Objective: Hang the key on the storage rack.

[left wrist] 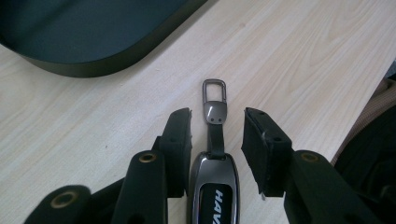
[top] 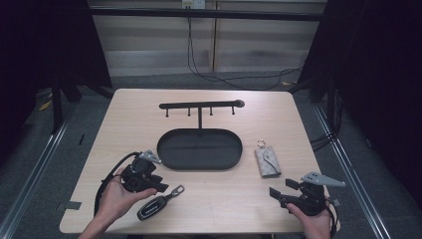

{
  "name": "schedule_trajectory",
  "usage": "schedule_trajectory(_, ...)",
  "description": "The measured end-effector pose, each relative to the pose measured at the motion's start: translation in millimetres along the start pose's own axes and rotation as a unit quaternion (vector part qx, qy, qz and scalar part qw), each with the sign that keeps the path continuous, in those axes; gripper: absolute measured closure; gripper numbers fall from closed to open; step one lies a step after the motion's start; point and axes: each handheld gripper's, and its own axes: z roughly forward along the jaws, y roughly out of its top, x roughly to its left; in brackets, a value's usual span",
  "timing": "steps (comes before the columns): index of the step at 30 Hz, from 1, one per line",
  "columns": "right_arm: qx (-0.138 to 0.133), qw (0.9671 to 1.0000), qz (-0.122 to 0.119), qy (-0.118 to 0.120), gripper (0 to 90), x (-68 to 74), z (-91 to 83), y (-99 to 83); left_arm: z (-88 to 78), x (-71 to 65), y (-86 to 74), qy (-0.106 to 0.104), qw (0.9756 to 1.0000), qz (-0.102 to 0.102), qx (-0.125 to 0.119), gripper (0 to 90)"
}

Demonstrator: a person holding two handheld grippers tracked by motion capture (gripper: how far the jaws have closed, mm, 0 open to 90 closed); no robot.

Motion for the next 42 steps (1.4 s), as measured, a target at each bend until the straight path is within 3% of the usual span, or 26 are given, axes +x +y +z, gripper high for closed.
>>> schedule_trajectory(5, 0.01, 0.9999, -0.002, 0.005, 22.7, -0.2, 2.5, -0.3, 4.6, 6.6, 6.5, -0.006, 0.9996, -0.015, 0.023, 61.6)
schedule_trajectory(9, 0.013, 0.9999, -0.001, 0.005, 22.7, -0.1, 3.2, -0.2, 10.9, 5.1, 11.9, -0.01, 0.999, -0.011, 0.043, 60.1)
schedule_trajectory(13, 0.014, 0.9999, -0.001, 0.006, 22.6, -0.7, 3.5, -0.4, 23.4, 0.0, 17.9, 0.008, 0.9978, -0.001, 0.066, 60.6)
schedule_trajectory(17, 0.015, 0.9999, -0.002, 0.006, 22.7, -0.6, 3.8, -0.5, 27.9, -1.5, 20.9, 0.012, 0.9967, 0.007, 0.08, 61.8)
schedule_trajectory(23, 0.016, 0.9998, 0.0, 0.008, 22.3, -1.1, 4.3, -0.5, 42.9, -0.5, 27.8, -0.003, 0.9933, 0.015, 0.114, 62.5)
schedule_trajectory(28, 0.015, 0.9999, 0.001, 0.007, 22.0, -1.2, 3.8, -0.6, 48.6, 0.2, 30.1, -0.008, 0.992, 0.01, 0.125, 63.8)
schedule_trajectory(37, 0.016, 0.9999, -0.001, 0.006, 21.9, -1.2, 4.3, -0.6, 63.3, -2.5, 33.0, -0.008, 0.9878, 0.029, 0.153, 67.0)
schedule_trajectory(38, 0.018, 0.9998, 0.0, 0.006, 21.8, -1.1, 4.3, -0.6, 65.8, -4.1, 34.2, -0.008, 0.9865, 0.036, 0.16, 67.1)
schedule_trajectory(42, 0.018, 0.9998, 0.0, 0.006, 21.8, -1.2, 4.8, -0.6, 68.6, -6.8, 35.0, -0.006, 0.9864, 0.037, 0.16, 67.7)
